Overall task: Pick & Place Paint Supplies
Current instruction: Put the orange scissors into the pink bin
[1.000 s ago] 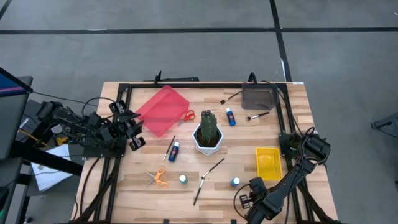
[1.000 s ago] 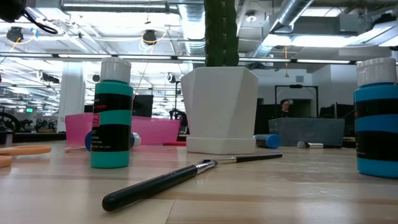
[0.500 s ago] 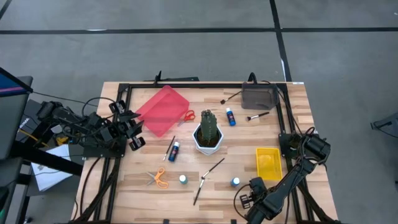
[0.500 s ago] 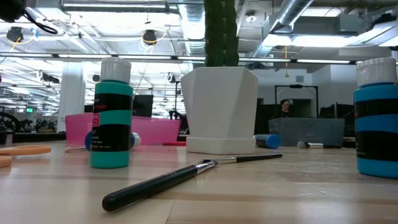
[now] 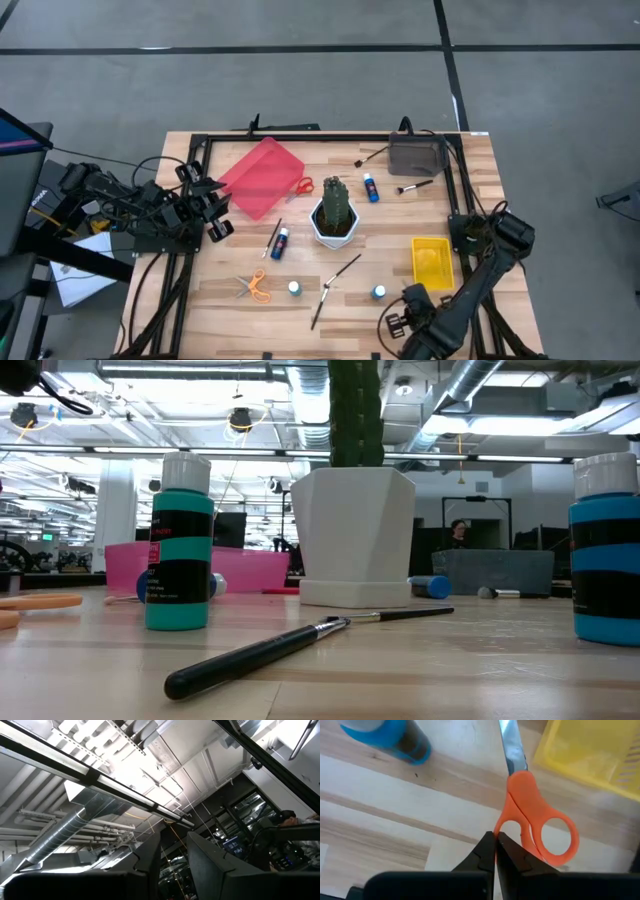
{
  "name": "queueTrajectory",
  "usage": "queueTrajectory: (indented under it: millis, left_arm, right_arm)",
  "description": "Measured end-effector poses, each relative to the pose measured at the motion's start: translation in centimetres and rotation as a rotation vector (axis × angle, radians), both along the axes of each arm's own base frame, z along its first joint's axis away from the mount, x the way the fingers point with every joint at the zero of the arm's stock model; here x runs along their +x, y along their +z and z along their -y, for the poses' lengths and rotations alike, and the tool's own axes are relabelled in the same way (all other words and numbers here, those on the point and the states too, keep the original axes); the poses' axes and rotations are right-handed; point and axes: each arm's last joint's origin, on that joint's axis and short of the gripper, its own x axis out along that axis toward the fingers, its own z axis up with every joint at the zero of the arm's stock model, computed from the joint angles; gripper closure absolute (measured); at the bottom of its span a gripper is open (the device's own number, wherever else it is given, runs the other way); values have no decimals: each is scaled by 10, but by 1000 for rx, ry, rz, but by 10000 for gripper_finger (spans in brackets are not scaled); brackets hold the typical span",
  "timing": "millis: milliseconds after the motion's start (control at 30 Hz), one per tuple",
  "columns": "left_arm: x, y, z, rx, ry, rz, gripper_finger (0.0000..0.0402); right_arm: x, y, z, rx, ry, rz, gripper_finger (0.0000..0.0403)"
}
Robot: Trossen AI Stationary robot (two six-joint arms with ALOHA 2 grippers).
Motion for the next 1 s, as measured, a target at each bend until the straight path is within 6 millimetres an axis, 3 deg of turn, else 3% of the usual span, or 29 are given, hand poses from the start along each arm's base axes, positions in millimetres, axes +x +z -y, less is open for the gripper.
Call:
queueTrajectory:
  millis: [333,533,1000]
  left_arm:
    - [0,0,0,-1,1,-1,315]
    - [0,0,0,-1,1,-1,315]
    - [0,0,0,13,16,-3,315]
  right_arm:
    - [-2,34,3,-82,19,-33,403]
    - [0,52,2,-141,47,44,403]
    - [29,61,23,-404,306,211,403]
